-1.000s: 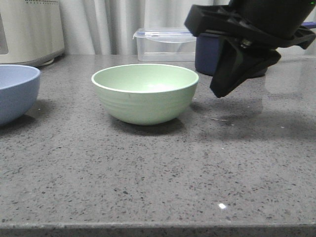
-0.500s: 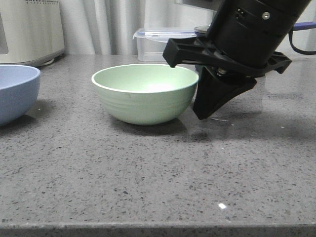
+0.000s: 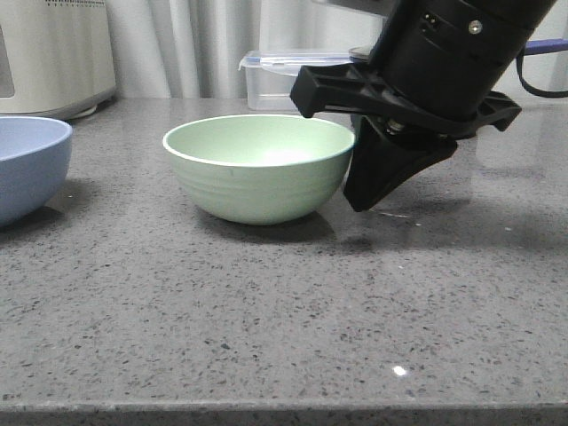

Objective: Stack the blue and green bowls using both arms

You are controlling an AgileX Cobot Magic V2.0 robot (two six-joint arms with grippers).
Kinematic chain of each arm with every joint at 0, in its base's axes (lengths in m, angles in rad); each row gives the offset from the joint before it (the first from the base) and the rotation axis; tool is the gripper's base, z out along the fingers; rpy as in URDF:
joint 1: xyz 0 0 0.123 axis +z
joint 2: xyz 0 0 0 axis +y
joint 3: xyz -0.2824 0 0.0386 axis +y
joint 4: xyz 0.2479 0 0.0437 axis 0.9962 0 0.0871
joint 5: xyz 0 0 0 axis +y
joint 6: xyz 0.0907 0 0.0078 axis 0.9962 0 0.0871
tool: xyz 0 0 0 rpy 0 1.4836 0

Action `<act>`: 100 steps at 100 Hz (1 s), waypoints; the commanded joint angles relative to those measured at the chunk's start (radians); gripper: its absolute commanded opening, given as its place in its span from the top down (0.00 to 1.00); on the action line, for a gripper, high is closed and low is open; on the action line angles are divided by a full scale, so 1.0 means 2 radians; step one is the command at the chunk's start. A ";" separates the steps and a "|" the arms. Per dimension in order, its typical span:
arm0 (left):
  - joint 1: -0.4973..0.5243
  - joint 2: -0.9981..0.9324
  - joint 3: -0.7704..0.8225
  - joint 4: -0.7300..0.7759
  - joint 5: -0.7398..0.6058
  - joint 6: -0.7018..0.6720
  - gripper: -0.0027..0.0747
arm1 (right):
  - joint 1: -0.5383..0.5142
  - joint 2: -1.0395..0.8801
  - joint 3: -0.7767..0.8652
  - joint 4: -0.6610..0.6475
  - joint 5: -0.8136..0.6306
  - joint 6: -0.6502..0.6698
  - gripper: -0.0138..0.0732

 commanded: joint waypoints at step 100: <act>0.000 0.425 -0.245 -0.048 0.211 0.010 0.47 | 0.000 -0.016 -0.011 0.007 -0.020 -0.006 0.92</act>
